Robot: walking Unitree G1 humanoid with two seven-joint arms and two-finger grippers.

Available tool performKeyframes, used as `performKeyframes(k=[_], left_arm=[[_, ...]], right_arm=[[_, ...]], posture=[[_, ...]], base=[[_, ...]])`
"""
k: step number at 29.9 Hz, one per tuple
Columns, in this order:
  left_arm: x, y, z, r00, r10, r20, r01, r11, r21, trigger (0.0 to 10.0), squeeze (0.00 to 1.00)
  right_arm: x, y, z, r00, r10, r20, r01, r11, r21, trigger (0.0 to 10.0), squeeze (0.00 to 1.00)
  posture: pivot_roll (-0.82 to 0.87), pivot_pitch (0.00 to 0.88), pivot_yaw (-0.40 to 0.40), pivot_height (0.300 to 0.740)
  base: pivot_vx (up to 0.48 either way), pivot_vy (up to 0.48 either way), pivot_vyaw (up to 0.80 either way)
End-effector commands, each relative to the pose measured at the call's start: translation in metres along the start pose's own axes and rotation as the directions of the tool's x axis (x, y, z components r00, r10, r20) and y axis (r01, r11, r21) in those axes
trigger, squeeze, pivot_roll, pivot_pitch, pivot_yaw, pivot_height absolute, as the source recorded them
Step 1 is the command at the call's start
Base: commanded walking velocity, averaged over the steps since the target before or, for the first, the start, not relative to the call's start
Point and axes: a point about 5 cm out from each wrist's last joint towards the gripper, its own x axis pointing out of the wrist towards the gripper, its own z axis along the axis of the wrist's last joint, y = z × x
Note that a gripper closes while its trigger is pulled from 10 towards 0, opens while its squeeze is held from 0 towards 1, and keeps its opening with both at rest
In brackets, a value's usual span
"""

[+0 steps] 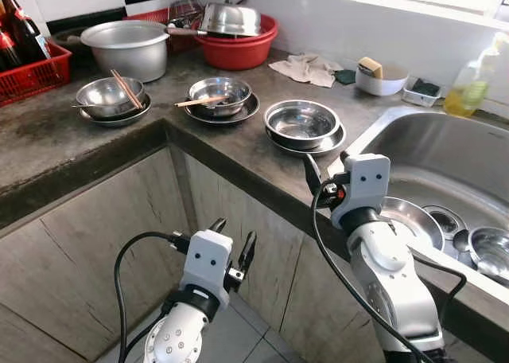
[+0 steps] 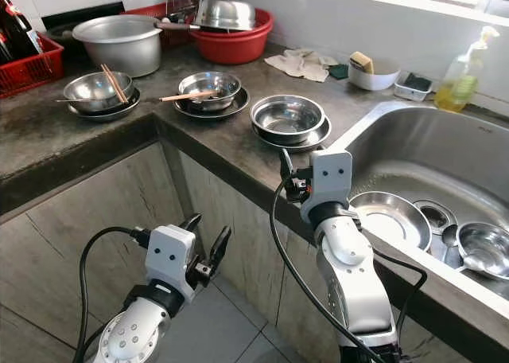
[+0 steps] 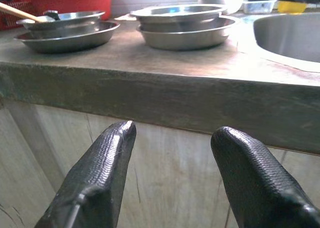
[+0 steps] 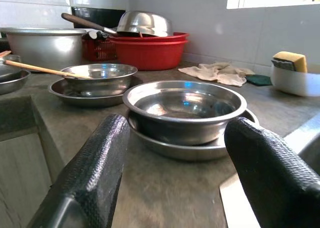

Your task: Kitchen organization

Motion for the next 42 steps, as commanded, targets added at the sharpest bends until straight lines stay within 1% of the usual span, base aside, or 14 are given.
performKeyframes(k=[1, 18, 23, 28, 32, 35, 36, 37, 38, 42], left_arm=[[0.000, 0.000, 0.001, 1.000, 0.006, 0.002, -0.006, 1.000, 0.006, 10.0, 0.00], [0.000, -0.001, 0.000, 1.000, 0.005, 0.000, -0.005, 1.000, 0.006, 10.0, 0.00], [0.000, -0.001, 0.000, 1.000, 0.002, 0.003, -0.002, 1.000, 0.003, 10.0, 0.00], [0.001, -0.002, 0.000, 1.000, 0.001, 0.003, -0.001, 1.000, 0.003, 10.0, 0.00], [0.000, -0.004, -0.002, 1.000, -0.008, -0.022, 0.008, 1.000, -0.016, 10.0, 0.00], [0.000, -0.004, -0.002, 1.000, -0.009, -0.012, 0.009, 1.000, -0.014, 10.0, 0.00], [0.000, -0.005, -0.002, 1.000, -0.021, -0.018, 0.020, 1.000, -0.012, 10.0, 0.00], [0.000, -0.005, -0.002, 1.000, -0.021, -0.018, 0.020, 1.000, -0.012, 10.0, 0.00], [0.000, -0.006, -0.002, 0.999, -0.028, -0.023, 0.028, 1.000, -0.013, 10.0, 0.00], [-0.001, -0.007, -0.002, 0.999, -0.035, -0.023, 0.035, 0.999, -0.014, 10.0, 0.00]], right_arm=[[0.002, -0.002, 0.002, 1.000, -0.002, 0.012, 0.002, 1.000, -0.002, 10.0, 0.00], [0.012, -0.006, 0.008, 0.999, -0.001, 0.041, 0.002, 1.000, -0.013, 10.0, 0.00], [0.021, -0.007, 0.013, 0.999, 0.001, 0.047, 0.000, 1.000, -0.010, 10.0, 0.00], [0.026, -0.008, 0.014, 0.999, 0.003, 0.046, -0.002, 1.000, -0.016, 10.0, 0.00], [0.034, -0.008, 0.013, 1.000, 0.007, 0.010, -0.006, 0.999, -0.033, 10.0, 0.00], [0.042, -0.010, 0.008, 0.999, 0.001, -0.052, -0.005, 0.997, -0.076, 10.0, 0.00], [0.049, -0.010, 0.010, 0.998, -0.002, -0.063, -0.003, 0.997, -0.078, 10.0, 0.00], [0.049, -0.010, 0.010, 0.998, -0.002, -0.063, -0.003, 0.997, -0.078, 10.0, 0.00], [0.057, -0.011, 0.011, 0.996, -0.015, -0.088, 0.008, 0.997, -0.078, 10.0, 0.00], [0.069, -0.013, 0.010, 0.986, -0.066, -0.150, 0.054, 0.995, -0.081, 10.0, 0.00]], posture=[[0.16, 0.084, -0.036, 0.740], [0.16, 0.084, -0.039, 0.740], [0.16, 0.078, -0.042, 0.740], [0.16, 0.076, -0.044, 0.740], [0.16, 0.071, -0.048, 0.740], [0.16, 0.070, -0.047, 0.740], [0.16, 0.072, -0.050, 0.740], [0.16, 0.072, -0.050, 0.740], [0.16, 0.071, -0.048, 0.740], [0.16, 0.076, -0.051, 0.740]], base=[[0.289, 0.000, 0.00], [0.286, 0.000, 0.00], [0.286, 0.000, 0.00], [0.329, 0.000, 0.00], [0.084, 0.000, 0.00], [0.000, 0.000, 0.00], [0.000, 0.000, 0.00], [0.000, 0.000, 0.00], [0.000, 0.000, 0.00], [0.000, 0.000, 0.00]])
